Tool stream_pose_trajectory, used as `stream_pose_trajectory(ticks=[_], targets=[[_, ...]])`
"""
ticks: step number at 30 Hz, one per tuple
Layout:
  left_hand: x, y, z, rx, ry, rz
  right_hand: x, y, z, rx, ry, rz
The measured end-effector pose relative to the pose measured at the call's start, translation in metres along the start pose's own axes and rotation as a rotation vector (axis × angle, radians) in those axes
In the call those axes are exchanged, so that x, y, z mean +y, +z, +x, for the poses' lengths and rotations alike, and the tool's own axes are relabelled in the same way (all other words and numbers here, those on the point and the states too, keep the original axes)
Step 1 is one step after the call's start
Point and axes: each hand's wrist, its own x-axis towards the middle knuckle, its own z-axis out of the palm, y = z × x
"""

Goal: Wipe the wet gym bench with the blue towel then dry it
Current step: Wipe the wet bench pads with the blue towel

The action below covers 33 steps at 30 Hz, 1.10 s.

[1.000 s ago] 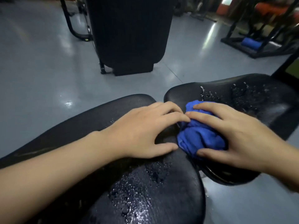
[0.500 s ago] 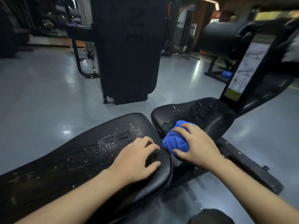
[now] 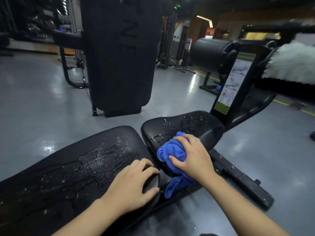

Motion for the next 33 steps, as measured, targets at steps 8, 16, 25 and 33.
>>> stream_pose_trajectory(ticks=[8,16,25,33], targets=[[-0.01,0.004,0.01,0.031,0.012,-0.037,0.031,-0.001,0.019,0.062,0.163,0.077],[-0.011,0.003,0.009,0.052,0.013,-0.042,0.002,0.014,-0.009,0.253,0.202,0.083],[-0.014,0.003,0.011,0.034,0.005,-0.054,-0.001,0.015,-0.018,0.088,-0.142,-0.205],[-0.013,0.004,0.008,0.035,-0.003,-0.056,-0.027,0.032,0.025,-0.063,-0.155,-0.168]])
